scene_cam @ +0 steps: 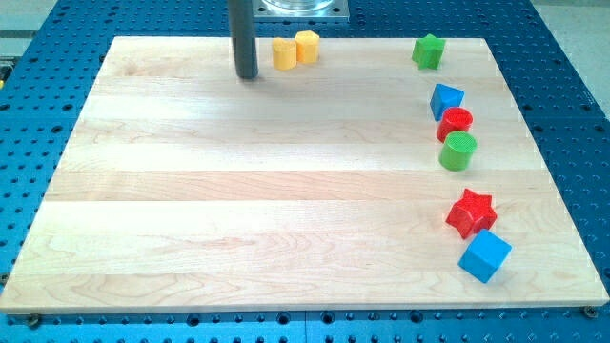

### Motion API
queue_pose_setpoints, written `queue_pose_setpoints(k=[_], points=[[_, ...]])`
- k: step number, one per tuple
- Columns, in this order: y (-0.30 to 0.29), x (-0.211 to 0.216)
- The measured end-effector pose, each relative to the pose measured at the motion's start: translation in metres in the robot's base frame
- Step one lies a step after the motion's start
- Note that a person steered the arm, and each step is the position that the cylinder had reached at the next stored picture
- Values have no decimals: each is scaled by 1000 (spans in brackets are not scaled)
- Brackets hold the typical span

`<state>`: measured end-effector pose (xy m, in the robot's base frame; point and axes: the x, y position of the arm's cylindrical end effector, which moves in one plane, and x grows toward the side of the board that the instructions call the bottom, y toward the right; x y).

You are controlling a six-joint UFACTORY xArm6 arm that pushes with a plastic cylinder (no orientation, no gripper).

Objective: Drag the blue triangle to the bottom center

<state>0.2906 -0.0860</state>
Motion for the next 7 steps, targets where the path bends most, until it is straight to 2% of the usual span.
queue_pose_setpoints(k=[1,5,6,7], points=[[19,20],[27,26],[66,27],[103,-11]])
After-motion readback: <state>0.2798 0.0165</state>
